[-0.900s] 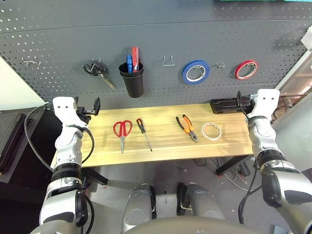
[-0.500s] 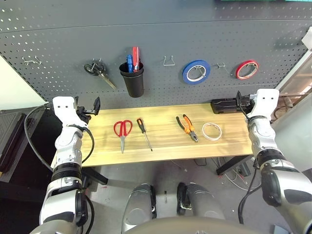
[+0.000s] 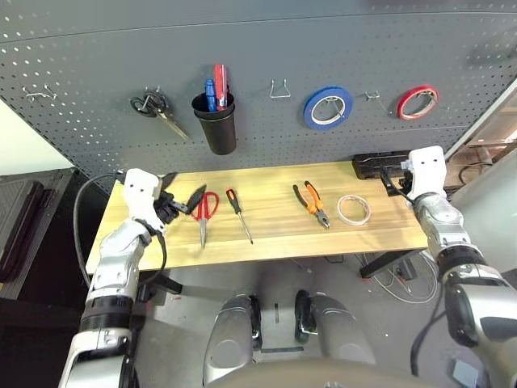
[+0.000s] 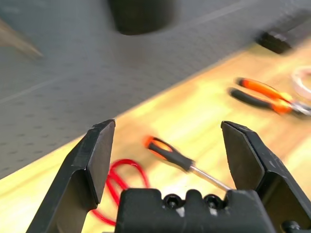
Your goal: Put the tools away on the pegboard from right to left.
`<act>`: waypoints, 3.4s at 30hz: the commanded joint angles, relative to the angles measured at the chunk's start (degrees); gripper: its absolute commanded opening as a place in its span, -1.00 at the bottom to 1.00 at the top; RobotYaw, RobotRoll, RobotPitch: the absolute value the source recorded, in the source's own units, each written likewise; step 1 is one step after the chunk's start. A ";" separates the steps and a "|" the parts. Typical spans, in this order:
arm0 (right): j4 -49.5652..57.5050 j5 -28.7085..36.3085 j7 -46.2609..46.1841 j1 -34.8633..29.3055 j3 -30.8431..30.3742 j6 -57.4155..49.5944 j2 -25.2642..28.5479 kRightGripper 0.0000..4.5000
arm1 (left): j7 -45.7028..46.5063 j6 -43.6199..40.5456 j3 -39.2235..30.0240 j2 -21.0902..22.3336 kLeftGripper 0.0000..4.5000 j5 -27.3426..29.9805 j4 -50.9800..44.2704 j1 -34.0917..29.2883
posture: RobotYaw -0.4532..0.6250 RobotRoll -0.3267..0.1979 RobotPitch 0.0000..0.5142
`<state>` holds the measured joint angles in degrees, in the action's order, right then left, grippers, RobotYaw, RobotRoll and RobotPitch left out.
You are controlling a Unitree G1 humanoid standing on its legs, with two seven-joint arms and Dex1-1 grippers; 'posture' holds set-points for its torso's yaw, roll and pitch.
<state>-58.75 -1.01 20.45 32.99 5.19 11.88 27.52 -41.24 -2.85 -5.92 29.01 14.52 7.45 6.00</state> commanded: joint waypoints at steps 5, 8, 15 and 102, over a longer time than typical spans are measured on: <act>-3.04 -2.43 9.99 4.14 -3.90 -4.69 2.62 1.00 | -3.26 -3.53 2.66 1.69 0.98 0.14 -6.73 -1.85 | 0.04 0.25 -0.16; -5.04 -4.37 13.99 6.18 -6.41 -5.06 3.24 1.00 | -3.55 -4.42 3.25 1.73 0.98 0.05 -8.63 -2.10 | 0.05 0.25 -0.15; -8.54 -8.01 22.40 9.99 -11.52 -6.09 2.82 1.00 | -4.30 -6.39 4.45 2.39 0.98 -0.39 -12.01 -2.37 | 0.08 0.25 -0.09; 2.43 -11.81 -14.47 1.40 -3.73 38.11 3.88 -0.99 | -7.20 -1.33 10.31 -3.39 1.00 7.25 -24.67 7.19 | 0.08 0.25 -0.54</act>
<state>-54.61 -12.52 5.39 33.53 2.31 51.31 31.76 -48.34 -4.16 3.53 25.42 22.54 -17.23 13.21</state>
